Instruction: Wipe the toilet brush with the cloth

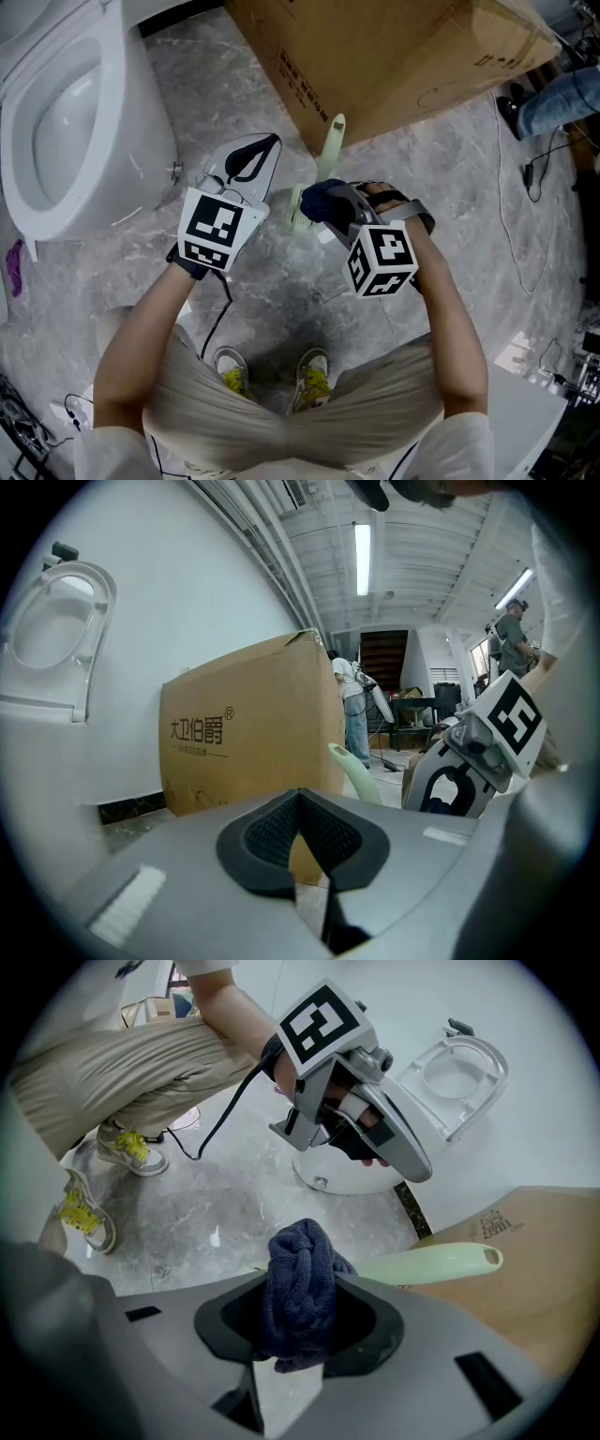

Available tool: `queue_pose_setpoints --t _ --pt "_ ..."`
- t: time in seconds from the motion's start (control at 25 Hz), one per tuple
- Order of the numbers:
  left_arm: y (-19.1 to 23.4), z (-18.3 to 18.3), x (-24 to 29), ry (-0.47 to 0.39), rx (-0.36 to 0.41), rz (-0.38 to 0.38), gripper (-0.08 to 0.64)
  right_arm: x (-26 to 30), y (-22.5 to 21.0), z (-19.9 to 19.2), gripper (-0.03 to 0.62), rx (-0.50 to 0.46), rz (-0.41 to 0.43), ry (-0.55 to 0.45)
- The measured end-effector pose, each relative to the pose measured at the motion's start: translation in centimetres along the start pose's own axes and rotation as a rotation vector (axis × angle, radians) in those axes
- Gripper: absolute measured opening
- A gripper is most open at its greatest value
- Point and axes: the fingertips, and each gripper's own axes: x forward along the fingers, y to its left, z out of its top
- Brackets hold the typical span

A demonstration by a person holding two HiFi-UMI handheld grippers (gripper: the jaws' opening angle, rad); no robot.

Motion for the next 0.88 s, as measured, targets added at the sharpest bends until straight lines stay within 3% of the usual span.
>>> queue_pose_setpoints --t 0.88 --pt "0.4 -1.3 0.2 0.030 -0.018 -0.014 0.000 3.5 2.5 -0.9 0.140 0.033 0.108 -0.002"
